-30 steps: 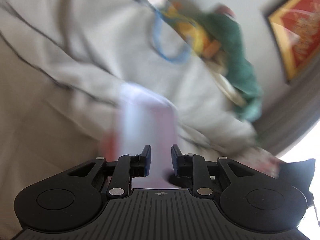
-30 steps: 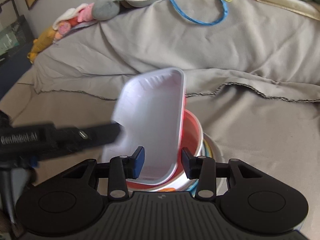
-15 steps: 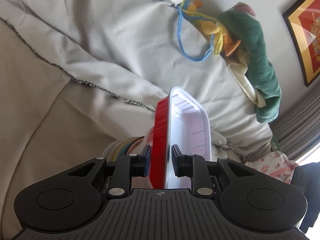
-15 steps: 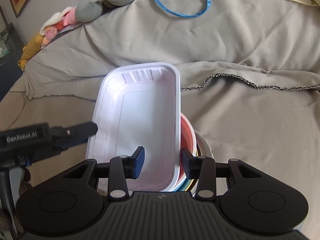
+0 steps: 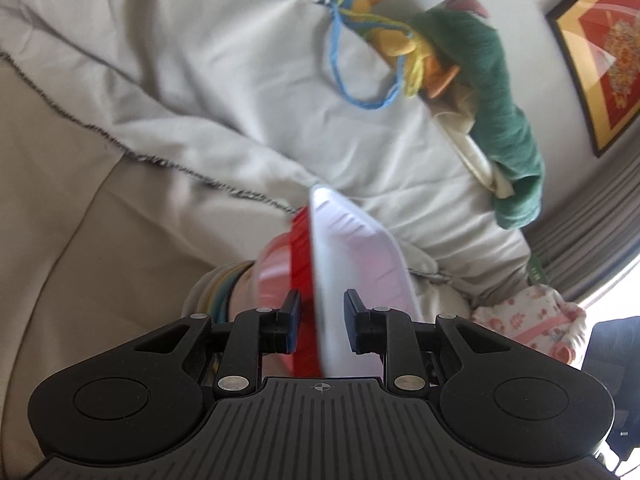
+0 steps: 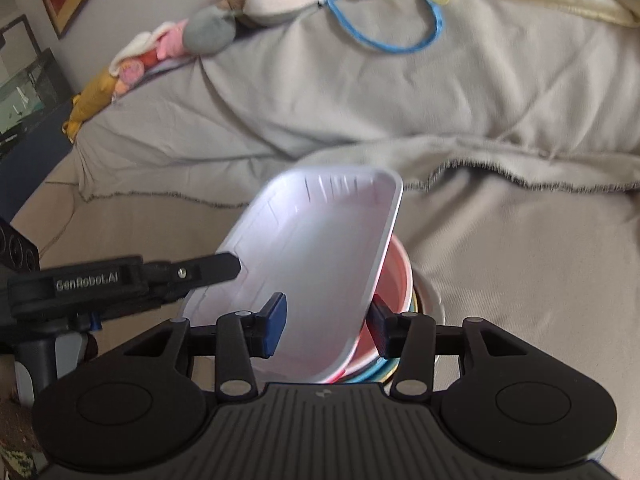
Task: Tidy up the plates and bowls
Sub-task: 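Lower the tray into the white bowl on top of the stack with both tools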
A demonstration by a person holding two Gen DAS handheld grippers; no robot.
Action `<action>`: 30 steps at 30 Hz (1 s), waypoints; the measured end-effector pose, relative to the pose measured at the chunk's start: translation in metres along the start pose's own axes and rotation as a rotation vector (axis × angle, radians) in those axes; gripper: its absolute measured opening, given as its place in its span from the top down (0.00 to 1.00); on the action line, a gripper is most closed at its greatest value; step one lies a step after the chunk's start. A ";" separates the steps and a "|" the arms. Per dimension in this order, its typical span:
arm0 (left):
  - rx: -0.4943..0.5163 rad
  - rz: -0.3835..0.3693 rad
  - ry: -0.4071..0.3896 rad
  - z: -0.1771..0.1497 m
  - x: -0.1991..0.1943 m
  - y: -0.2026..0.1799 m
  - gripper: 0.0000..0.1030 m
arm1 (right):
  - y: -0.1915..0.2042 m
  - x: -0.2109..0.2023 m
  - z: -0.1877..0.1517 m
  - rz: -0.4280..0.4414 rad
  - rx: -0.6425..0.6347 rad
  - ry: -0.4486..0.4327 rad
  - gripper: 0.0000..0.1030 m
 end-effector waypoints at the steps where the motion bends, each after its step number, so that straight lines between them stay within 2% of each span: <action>1: -0.010 0.002 -0.002 0.000 0.000 0.003 0.75 | -0.001 0.003 -0.002 -0.008 0.008 0.008 0.56; 4: -0.048 -0.010 -0.033 0.005 -0.007 0.011 0.75 | -0.002 0.006 -0.003 -0.021 0.008 0.007 0.56; 8: -0.103 -0.006 -0.083 0.012 -0.016 0.022 0.75 | -0.005 -0.004 0.004 -0.056 -0.001 -0.059 0.56; 12: -0.138 0.004 -0.088 0.014 -0.013 0.031 0.73 | -0.019 -0.008 0.011 -0.095 0.026 -0.098 0.55; 13: -0.142 0.001 -0.085 0.014 -0.012 0.031 0.72 | -0.023 -0.006 0.011 -0.093 0.043 -0.091 0.51; 15: -0.148 -0.004 -0.066 0.013 -0.006 0.032 0.72 | -0.027 0.000 0.010 -0.079 0.070 -0.071 0.47; 22: -0.159 -0.015 0.036 -0.001 0.017 0.034 0.74 | -0.020 0.014 0.000 -0.035 0.073 -0.013 0.46; 30: -0.110 -0.103 0.077 -0.008 0.025 0.009 0.74 | -0.026 0.017 0.000 -0.038 0.077 -0.004 0.53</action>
Point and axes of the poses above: each gripper's, at about its wrist camera, not at the fingertips, and x roughly the way its jaws point, y to its left, z to its top, the point moved 8 cm from there along x, roughly the way its jaws point, and after that the axes turned 7 degrees about -z, right-handed, at the moved point
